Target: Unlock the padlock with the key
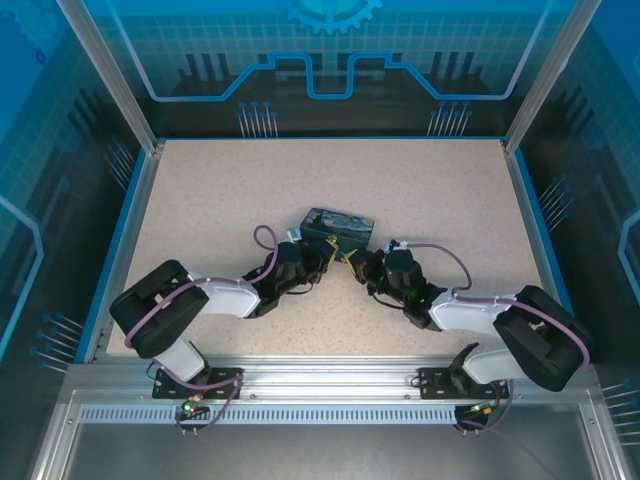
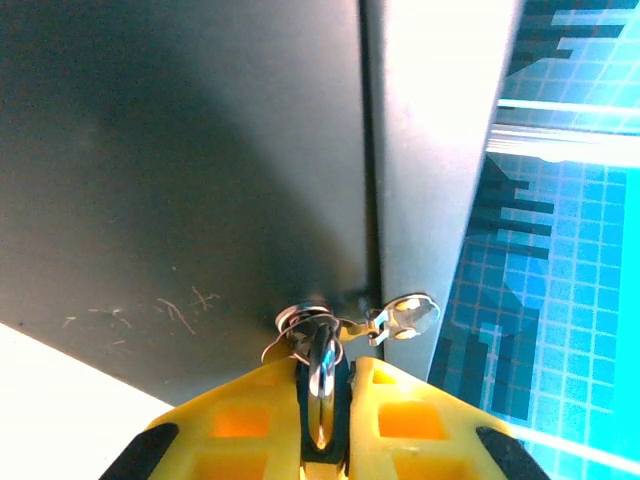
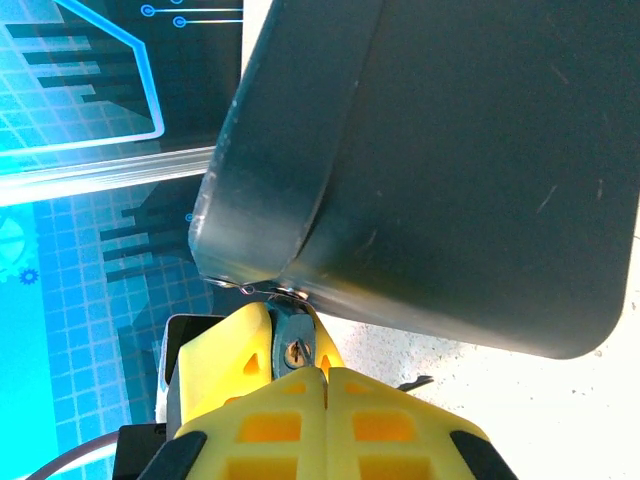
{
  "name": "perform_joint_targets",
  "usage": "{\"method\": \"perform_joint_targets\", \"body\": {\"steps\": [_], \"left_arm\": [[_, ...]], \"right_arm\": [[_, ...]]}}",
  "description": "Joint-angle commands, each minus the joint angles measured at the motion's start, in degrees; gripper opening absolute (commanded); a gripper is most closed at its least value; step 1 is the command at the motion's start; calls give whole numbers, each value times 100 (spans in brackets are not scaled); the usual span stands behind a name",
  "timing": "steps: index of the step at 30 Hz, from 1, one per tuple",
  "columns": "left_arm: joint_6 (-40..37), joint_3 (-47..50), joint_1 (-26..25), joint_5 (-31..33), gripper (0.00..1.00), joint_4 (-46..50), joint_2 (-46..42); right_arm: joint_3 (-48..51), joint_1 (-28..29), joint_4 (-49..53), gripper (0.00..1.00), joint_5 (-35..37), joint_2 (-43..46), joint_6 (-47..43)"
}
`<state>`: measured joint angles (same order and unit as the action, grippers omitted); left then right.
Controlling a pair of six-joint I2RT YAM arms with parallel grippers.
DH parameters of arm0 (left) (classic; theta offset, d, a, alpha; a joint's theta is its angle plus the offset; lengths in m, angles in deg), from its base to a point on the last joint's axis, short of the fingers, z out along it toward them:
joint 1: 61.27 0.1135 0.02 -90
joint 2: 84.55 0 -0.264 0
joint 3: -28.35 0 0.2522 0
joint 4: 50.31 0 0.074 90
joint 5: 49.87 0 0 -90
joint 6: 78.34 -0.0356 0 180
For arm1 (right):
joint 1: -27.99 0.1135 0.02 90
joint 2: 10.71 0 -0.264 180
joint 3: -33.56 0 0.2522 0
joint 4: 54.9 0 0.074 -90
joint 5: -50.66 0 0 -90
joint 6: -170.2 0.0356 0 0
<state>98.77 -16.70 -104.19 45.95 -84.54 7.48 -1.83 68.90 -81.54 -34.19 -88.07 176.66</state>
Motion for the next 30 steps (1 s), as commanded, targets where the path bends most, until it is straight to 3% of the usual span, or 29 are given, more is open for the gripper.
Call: {"method": "perform_joint_targets", "body": {"steps": [1, 18, 30], "left_arm": [[44, 77, -45, 2, 0, -380, -94], [39, 70, -47, -63, 0, -468, 21], [2, 254, -50, -267, 0, -610, -57]], "right_arm": [[-183, 79, -143, 0, 122, -96, 28], [-341, 154, -88, 0, 64, -198, -14], [-359, -118, -276, 0, -230, -473, -96]]}}
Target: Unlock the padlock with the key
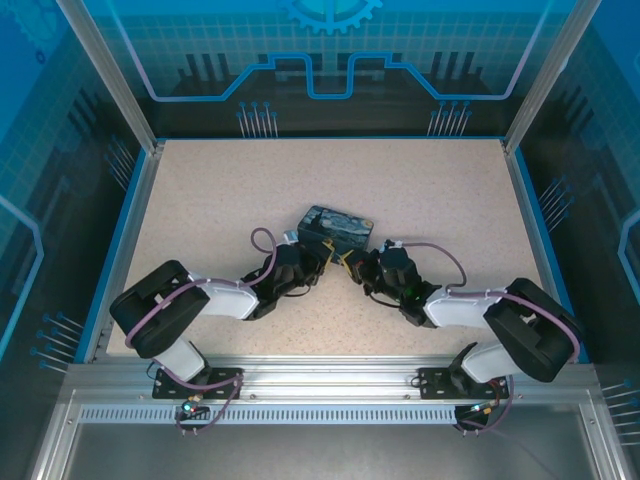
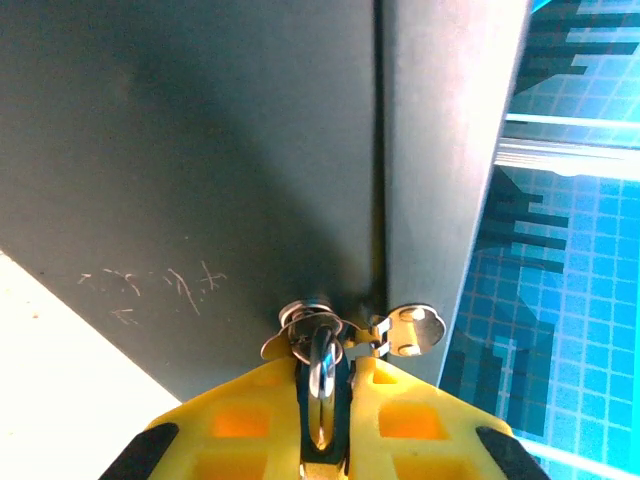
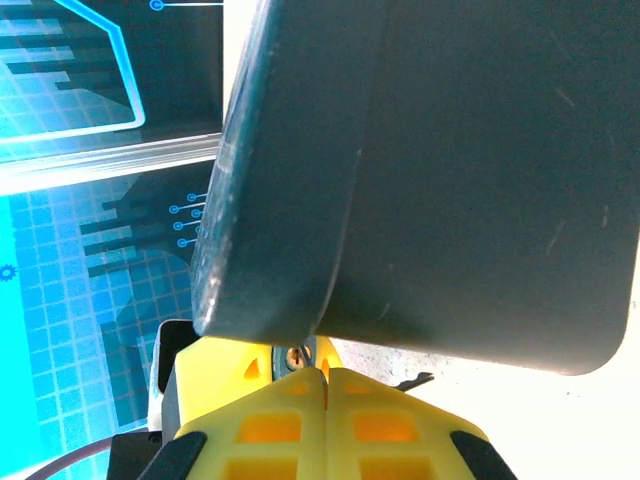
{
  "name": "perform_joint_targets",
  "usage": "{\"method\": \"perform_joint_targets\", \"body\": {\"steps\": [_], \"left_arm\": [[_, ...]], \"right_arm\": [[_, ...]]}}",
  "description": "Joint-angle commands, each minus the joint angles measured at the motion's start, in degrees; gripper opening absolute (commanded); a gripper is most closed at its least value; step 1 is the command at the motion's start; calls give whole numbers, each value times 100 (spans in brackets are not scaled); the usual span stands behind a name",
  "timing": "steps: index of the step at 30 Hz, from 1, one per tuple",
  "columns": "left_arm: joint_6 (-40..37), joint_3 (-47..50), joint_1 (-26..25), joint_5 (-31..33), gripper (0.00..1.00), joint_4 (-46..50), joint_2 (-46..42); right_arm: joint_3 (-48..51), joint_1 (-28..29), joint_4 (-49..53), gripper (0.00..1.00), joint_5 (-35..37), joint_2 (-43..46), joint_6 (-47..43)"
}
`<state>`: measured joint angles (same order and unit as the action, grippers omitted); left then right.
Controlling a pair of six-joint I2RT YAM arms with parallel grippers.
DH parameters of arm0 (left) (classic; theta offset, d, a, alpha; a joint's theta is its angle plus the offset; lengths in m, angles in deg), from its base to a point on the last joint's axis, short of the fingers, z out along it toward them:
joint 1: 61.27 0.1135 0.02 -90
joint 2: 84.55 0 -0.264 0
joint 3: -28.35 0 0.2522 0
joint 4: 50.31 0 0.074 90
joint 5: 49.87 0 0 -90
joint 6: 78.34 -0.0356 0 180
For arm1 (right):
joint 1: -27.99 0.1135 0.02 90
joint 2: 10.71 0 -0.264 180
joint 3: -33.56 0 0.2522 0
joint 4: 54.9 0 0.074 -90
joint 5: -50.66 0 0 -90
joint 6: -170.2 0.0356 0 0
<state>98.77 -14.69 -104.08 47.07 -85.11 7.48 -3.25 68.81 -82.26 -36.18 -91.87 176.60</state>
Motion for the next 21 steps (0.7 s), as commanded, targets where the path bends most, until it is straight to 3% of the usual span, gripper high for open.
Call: {"method": "perform_joint_targets", "body": {"steps": [1, 8, 21], "left_arm": [[12, 70, -64, -401, 0, -592, -54], [20, 64, -67, -457, 0, -701, -12], [88, 101, -62, -378, 0, -1119, 109]], "right_arm": [[-233, -128, -187, 0, -65, -101, -133], [-357, -154, -210, 0, -313, -267, -298], [-250, -93, -924, 0, -352, -581, 716]]}}
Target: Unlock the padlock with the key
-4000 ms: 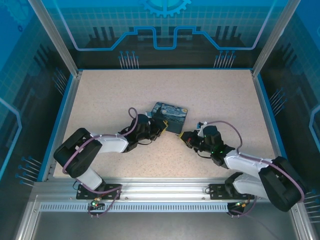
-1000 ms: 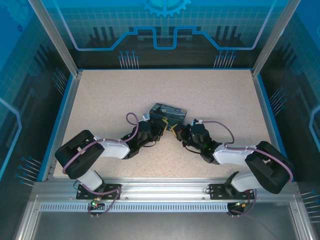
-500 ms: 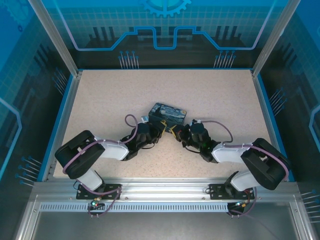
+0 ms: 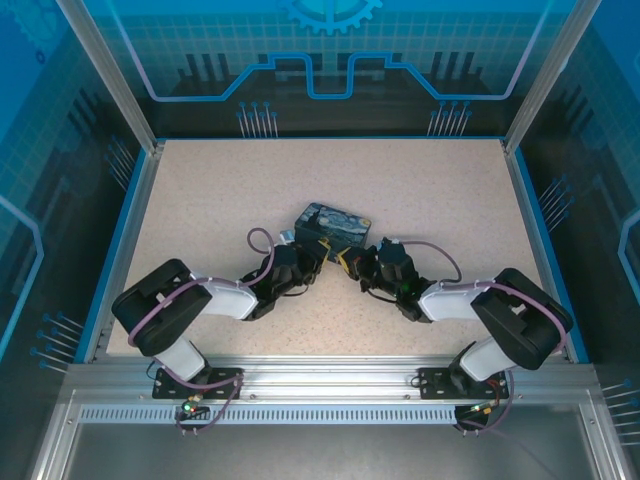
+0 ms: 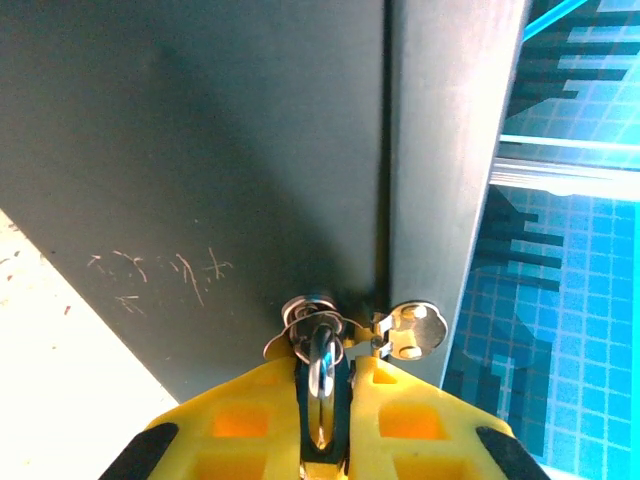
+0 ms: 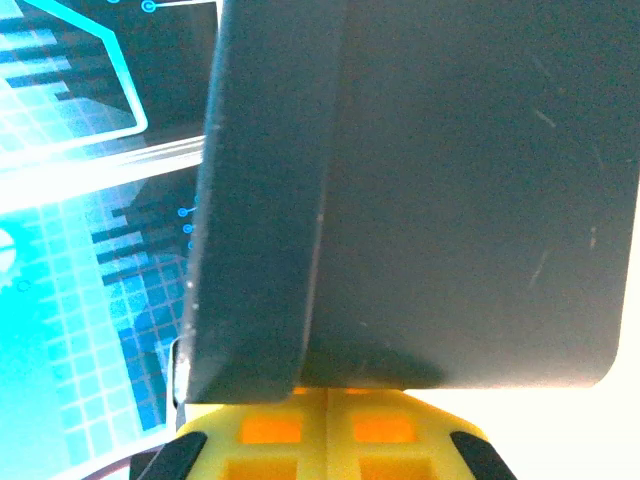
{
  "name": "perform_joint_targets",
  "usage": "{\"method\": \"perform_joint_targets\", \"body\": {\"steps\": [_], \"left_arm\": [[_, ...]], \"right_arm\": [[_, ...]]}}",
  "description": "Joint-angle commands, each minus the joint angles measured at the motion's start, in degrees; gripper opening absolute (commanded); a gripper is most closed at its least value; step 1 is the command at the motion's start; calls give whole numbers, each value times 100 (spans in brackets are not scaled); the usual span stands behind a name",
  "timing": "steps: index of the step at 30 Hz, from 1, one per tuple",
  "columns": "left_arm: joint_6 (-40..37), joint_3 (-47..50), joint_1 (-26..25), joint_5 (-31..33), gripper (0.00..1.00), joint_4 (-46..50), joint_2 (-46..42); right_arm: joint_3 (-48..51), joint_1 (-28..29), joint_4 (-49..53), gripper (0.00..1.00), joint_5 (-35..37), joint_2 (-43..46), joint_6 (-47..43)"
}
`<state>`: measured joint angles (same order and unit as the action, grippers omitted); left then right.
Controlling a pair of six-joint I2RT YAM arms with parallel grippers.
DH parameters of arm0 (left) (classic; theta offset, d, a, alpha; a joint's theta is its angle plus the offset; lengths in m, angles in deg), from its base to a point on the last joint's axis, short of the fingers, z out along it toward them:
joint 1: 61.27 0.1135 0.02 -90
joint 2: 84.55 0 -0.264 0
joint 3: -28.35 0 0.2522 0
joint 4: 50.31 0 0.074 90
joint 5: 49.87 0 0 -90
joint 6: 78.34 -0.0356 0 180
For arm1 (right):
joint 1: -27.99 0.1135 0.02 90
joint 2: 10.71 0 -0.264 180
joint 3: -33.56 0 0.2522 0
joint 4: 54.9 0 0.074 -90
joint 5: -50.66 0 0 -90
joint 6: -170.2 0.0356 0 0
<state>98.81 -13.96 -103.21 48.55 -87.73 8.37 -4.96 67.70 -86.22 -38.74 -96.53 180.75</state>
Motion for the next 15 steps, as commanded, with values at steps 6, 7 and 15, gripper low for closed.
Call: {"method": "perform_joint_targets", "body": {"steps": [6, 7, 15], "left_arm": [[63, 109, -150, -455, 0, -1372, 120], [72, 129, -155, -423, 0, -1505, 153], [173, 197, -173, -428, 0, -2187, 419]], "right_arm": [[-3, 27, -424, 0, -128, -144, 568], [-3, 28, -414, 0, -147, -160, 593], [137, 24, -613, 0, -132, -353, 847]]}}
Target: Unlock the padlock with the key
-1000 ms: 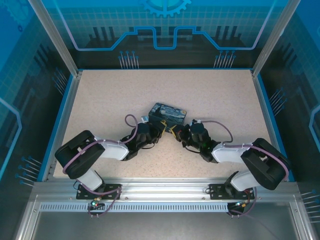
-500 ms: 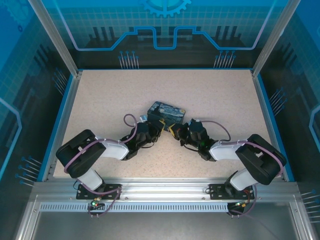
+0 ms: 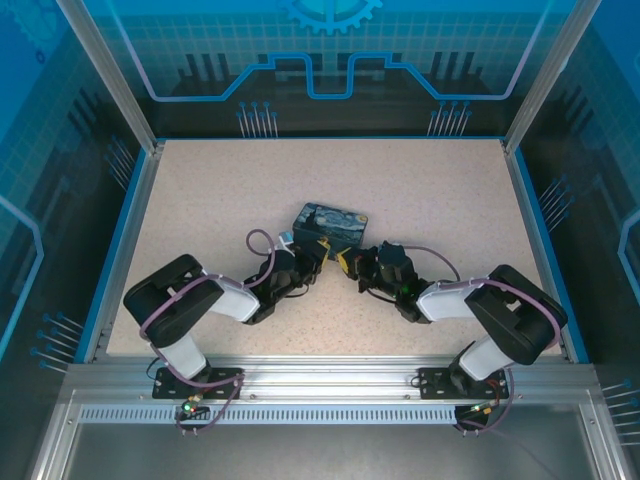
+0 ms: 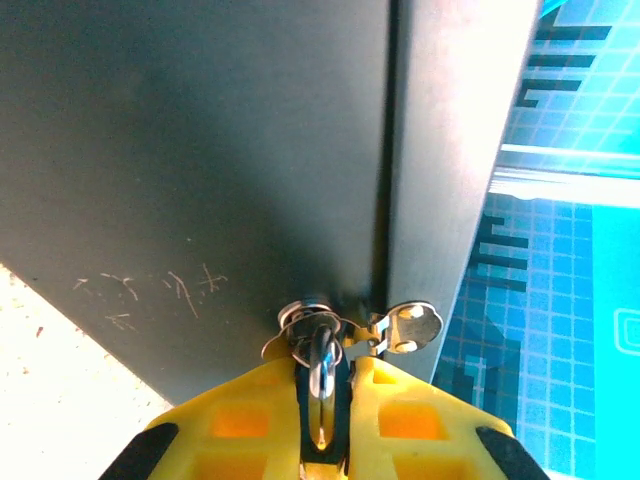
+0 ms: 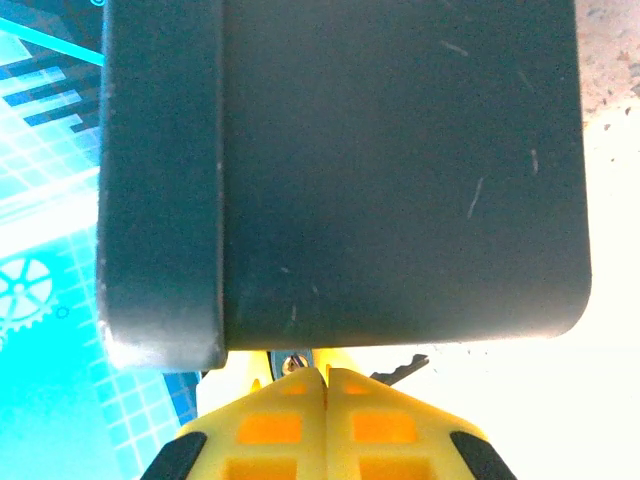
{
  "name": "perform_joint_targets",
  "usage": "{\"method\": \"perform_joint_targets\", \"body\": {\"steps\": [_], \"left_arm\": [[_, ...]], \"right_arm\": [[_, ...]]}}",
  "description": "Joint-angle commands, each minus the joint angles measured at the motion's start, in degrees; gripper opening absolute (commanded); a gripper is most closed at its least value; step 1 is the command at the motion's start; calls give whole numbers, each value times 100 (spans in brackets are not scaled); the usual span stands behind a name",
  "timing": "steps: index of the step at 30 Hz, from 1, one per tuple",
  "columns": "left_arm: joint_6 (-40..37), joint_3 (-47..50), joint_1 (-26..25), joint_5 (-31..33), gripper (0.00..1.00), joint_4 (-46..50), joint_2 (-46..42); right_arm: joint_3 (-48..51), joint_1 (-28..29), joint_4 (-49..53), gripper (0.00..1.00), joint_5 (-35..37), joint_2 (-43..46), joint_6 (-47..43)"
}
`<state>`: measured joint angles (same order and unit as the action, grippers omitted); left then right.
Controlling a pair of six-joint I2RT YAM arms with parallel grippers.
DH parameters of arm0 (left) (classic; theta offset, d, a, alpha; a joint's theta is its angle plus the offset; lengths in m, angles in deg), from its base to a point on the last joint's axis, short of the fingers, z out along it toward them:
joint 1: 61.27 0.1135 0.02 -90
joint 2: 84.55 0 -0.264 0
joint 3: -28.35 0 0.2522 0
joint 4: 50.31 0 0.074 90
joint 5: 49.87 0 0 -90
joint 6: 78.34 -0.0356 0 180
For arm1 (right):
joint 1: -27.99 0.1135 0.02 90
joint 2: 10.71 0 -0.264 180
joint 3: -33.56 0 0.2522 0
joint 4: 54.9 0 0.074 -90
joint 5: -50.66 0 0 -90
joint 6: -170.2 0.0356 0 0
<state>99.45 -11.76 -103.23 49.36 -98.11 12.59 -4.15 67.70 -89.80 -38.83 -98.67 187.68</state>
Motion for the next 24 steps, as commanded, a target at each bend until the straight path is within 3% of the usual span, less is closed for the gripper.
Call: {"method": "perform_joint_targets", "body": {"steps": [1, 17, 24], "left_arm": [[90, -20, -169, -504, 0, -1158, -8], [124, 94, -177, -665, 0, -1473, -89], [111, 82, -175, -678, 0, -1541, -8]], "right_arm": [[52, 20, -323, 0, -129, -174, 142], [-233, -404, -428, 0, -1028, -461, -1025], [-364, -310, -359, 0, -1084, -445, -989]]}}
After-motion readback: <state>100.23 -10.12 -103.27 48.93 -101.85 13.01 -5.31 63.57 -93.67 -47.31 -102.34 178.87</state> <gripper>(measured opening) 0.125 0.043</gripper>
